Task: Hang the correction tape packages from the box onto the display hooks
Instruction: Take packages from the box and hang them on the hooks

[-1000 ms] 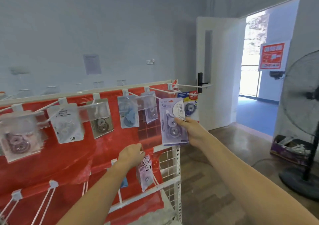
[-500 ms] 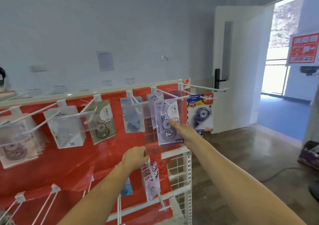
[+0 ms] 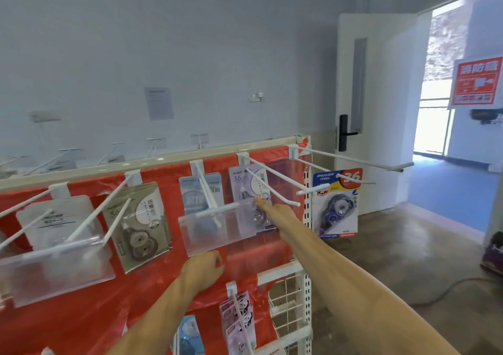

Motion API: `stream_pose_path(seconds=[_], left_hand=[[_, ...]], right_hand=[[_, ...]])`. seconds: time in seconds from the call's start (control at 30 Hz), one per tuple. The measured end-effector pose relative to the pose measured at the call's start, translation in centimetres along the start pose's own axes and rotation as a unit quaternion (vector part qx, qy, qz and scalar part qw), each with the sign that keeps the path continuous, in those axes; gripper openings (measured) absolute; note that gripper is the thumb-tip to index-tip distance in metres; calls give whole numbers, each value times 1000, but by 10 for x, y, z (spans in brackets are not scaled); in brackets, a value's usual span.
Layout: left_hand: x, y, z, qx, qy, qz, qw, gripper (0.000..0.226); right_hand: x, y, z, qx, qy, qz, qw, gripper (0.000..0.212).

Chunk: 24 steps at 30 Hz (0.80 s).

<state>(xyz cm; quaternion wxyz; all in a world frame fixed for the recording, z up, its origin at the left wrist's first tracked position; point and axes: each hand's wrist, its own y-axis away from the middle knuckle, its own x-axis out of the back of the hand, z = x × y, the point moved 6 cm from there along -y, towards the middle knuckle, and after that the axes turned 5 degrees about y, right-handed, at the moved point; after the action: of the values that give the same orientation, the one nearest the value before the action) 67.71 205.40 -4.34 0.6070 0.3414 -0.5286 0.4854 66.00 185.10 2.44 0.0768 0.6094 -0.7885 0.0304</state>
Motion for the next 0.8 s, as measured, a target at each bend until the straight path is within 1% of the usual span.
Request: stream_pose_path(seconds=[0.1,0.17,0.3,0.4,0.43,0.5,0.57,0.63,0.67,0.8], left_hand=[[-6,-4,-7,12,3,-1,1000,28],[-10,-3,-10,20,0,-6,1000,27],[-15,8,-8,49,1,-11,999,26],[-14,30,-3,85,0,-6,996,27],[-14,40,0,97,-2,-5,995,28],[-11,64,7,119,-7,-1,993,30],[-8,89,11,139,-12,0,990,30],[-4,116,15,154,-17,1,988,30],[-2,130,15,164,-20,2,986,30],[8,191,16,202,-27,8,979,30]], right_hand=[[-3,-1,3,9,-1,3,1000,60],[-6,5,7,12,9,-14,1000,57],[-5,22,28,-1,52,-51,997,60],[3,35,51,-14,105,-74,992,49],[6,41,58,-12,140,-89,986,41],[9,58,65,13,228,-122,966,18],[11,72,68,49,293,-136,945,26],[9,89,71,79,336,-156,926,26],[5,99,72,90,354,-170,915,25],[-22,145,78,147,409,-220,873,33]])
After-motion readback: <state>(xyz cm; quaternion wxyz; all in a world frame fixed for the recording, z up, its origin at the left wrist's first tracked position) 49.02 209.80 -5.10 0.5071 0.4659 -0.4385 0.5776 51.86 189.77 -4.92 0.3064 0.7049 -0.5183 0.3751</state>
